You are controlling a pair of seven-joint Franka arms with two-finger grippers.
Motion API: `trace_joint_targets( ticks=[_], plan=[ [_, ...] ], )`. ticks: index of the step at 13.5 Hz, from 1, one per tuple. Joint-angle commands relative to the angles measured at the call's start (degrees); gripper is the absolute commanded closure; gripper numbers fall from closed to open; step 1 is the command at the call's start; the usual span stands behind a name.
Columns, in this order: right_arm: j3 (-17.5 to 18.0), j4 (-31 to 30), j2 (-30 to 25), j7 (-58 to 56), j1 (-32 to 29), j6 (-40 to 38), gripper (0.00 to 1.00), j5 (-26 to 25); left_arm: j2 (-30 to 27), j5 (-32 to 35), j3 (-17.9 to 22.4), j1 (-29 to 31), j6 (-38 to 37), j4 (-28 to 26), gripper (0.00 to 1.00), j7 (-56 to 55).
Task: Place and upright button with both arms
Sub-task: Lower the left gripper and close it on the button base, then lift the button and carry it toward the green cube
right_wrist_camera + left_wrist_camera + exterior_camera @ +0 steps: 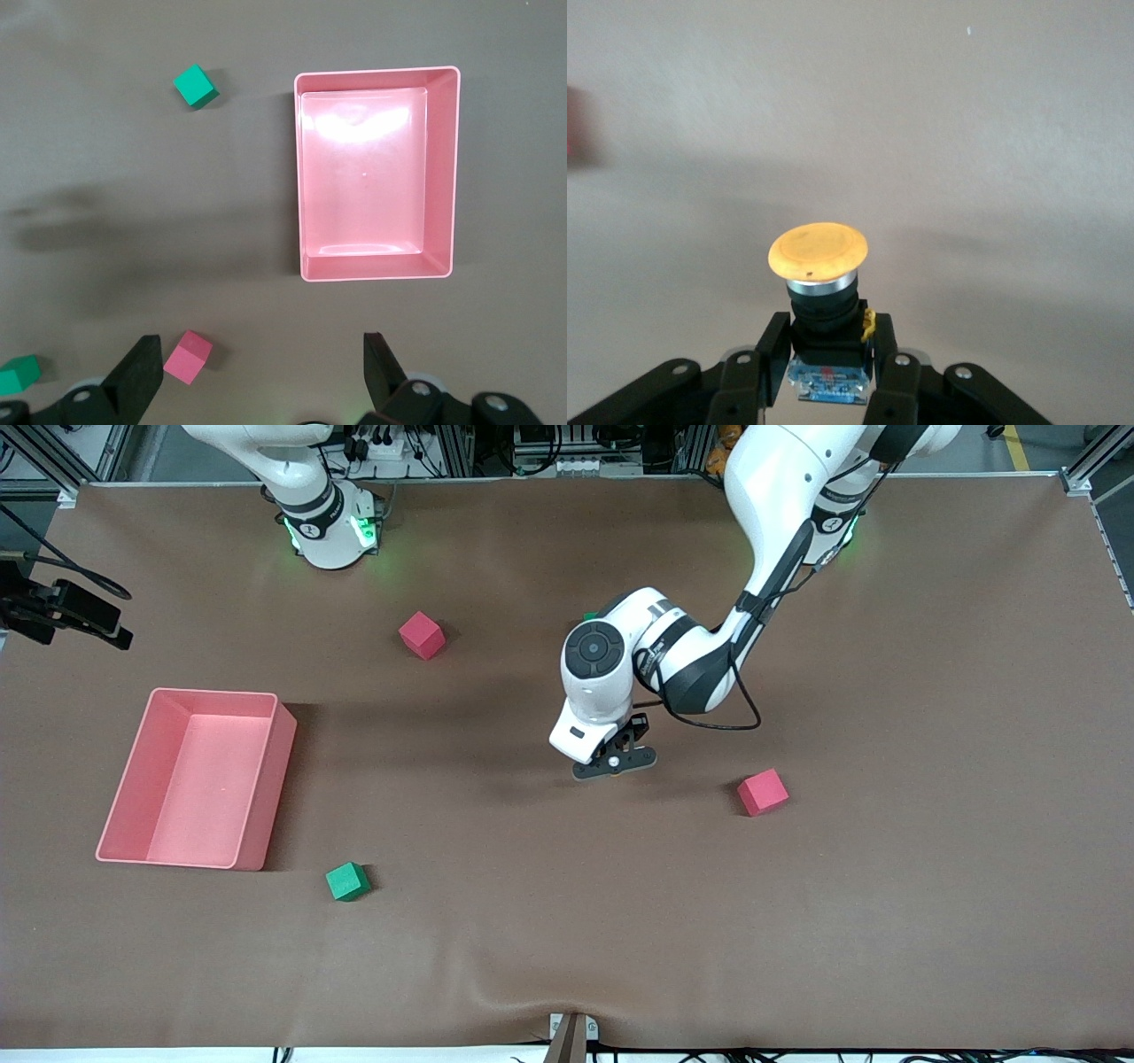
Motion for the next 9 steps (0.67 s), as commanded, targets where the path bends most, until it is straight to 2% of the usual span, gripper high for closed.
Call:
trace_joint_targets(
  ticks=[1,4,7,9],
  plan=[
    [-0.77,-1.34,-0.91,-4.41,0.65,1.29,0.0,0.29,-2.8,8.44,0.42,-0.74,-3.8,-0.59,1.0,-3.54],
    [-0.77,-1.6,-1.44,-4.41,0.47,0.77,0.0,0.29,-2.72,14.43,0.51,-3.54,-3.9,-0.67,1.0,-13.26],
    [-0.77,-1.96,-1.7,-4.41,0.56,0.68,0.0,0.29,-0.87,26.55,0.6,-9.69,-3.9,-0.59,1.0,-31.45],
    [-0.77,-1.96,-1.88,-4.41,0.38,0.59,0.0,0.29,-0.08,29.47,0.77,-12.94,-3.99,-0.59,1.0,-40.68]
  ],
)
